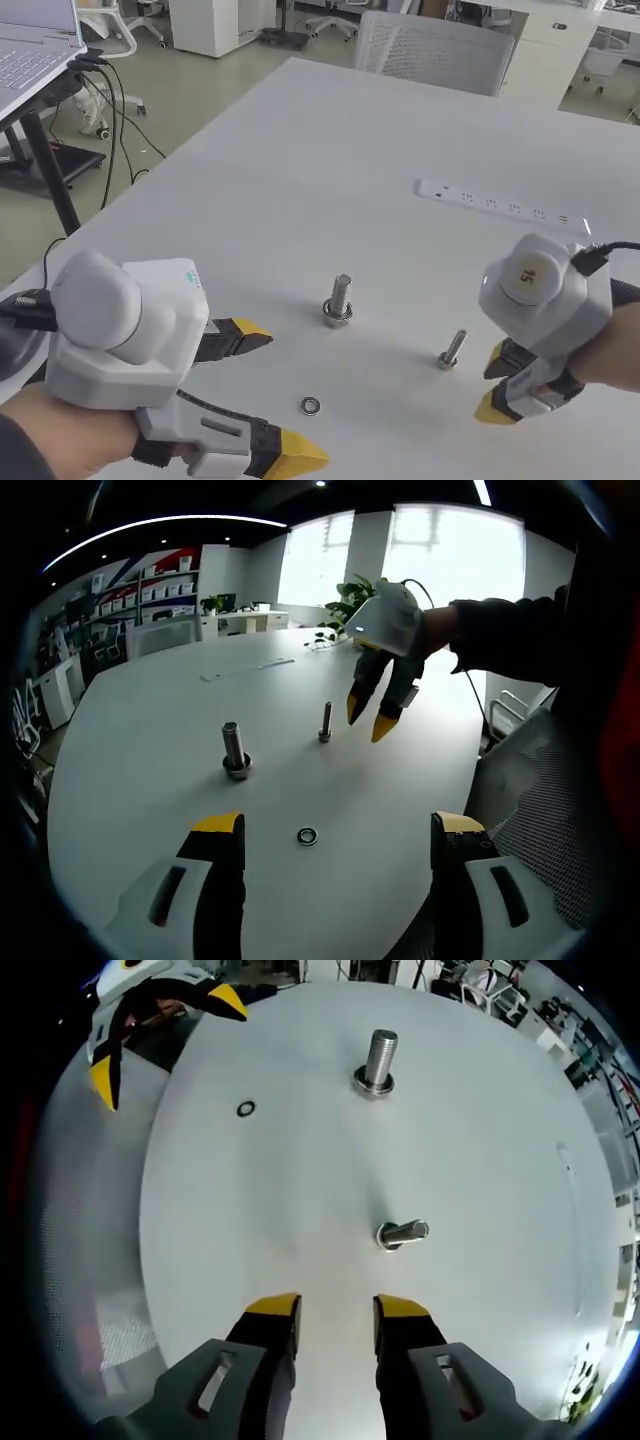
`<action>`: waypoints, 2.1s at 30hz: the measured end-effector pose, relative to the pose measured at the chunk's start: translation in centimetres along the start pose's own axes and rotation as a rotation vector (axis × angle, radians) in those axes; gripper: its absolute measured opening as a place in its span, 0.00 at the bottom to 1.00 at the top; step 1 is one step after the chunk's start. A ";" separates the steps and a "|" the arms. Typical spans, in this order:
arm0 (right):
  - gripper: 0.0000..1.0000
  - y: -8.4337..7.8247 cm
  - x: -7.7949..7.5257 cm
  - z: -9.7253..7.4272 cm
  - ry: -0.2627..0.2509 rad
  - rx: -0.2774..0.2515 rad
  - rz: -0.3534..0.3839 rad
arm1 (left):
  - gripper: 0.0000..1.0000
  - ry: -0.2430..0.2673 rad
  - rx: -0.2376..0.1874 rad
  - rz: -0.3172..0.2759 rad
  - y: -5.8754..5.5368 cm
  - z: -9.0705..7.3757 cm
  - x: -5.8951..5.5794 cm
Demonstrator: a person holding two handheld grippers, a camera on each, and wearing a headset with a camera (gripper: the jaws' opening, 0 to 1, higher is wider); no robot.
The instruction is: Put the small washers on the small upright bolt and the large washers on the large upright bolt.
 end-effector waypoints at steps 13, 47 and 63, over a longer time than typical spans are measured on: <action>0.31 1.3 3.2 0.1 0.038 -0.024 -0.033 | 0.75 -0.002 -0.003 0.005 0.0 0.0 -0.1; 0.29 11.1 8.4 2.5 0.120 -0.076 -0.252 | 0.75 -0.001 -0.007 0.007 0.0 -0.3 -0.2; 0.26 13.3 9.2 4.3 0.155 -0.075 -0.292 | 0.75 0.005 -0.004 0.004 -0.2 -0.4 -0.1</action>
Point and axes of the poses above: the centre of the closed fingertips' face, and the gripper's own axes: z roughly forward along the fingers, x roughly to its left, y roughly out of its top, the point moved 6 cm from there along -z, roughly backward along the fingers, and after that the axes turned 6 degrees about z, right-handed, at the moved point
